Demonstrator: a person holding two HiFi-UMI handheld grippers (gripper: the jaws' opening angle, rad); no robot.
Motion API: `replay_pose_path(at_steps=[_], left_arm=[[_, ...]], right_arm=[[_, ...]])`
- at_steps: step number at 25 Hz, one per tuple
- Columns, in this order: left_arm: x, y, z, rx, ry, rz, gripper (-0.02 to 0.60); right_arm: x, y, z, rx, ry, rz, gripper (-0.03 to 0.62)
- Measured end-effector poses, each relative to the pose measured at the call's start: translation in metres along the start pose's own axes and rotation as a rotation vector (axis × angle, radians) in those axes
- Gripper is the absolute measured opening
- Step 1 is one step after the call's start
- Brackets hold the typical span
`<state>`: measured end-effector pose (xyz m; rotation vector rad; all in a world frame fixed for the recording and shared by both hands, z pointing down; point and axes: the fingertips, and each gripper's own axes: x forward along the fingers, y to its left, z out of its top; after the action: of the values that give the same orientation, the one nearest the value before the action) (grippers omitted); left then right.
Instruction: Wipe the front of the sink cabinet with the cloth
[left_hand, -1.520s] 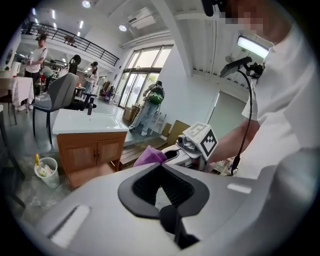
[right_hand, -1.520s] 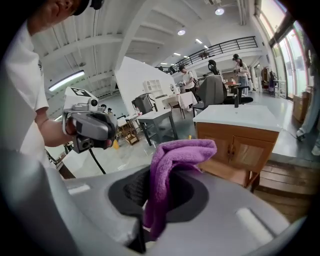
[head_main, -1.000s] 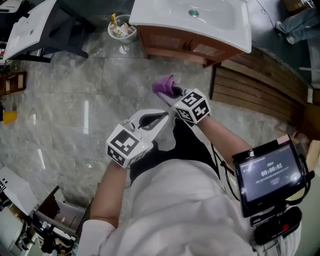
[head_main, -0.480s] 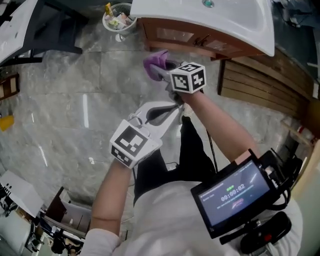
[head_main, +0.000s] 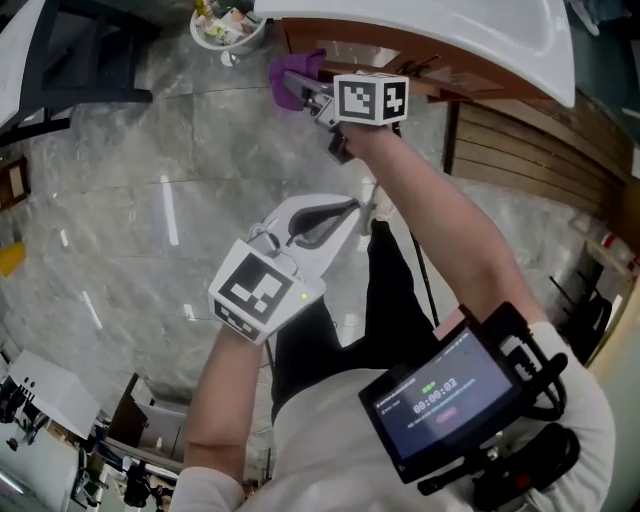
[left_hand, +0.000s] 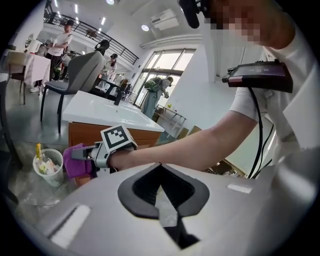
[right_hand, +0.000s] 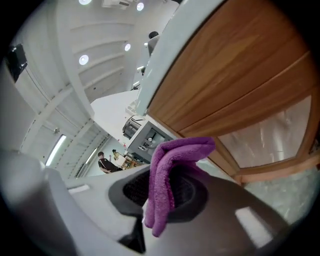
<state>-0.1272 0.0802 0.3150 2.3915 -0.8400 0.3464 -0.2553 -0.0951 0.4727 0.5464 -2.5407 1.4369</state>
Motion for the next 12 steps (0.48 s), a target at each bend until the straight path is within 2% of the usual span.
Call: replay_pose_path(at_steps=[12], left_arm=[[0.038, 0.005, 0.015, 0.01, 0.029, -0.072, 0.006]], right_arm=[[-0.043, -0.07, 0.044, 0.077, -0.102, -0.09, 0.061]])
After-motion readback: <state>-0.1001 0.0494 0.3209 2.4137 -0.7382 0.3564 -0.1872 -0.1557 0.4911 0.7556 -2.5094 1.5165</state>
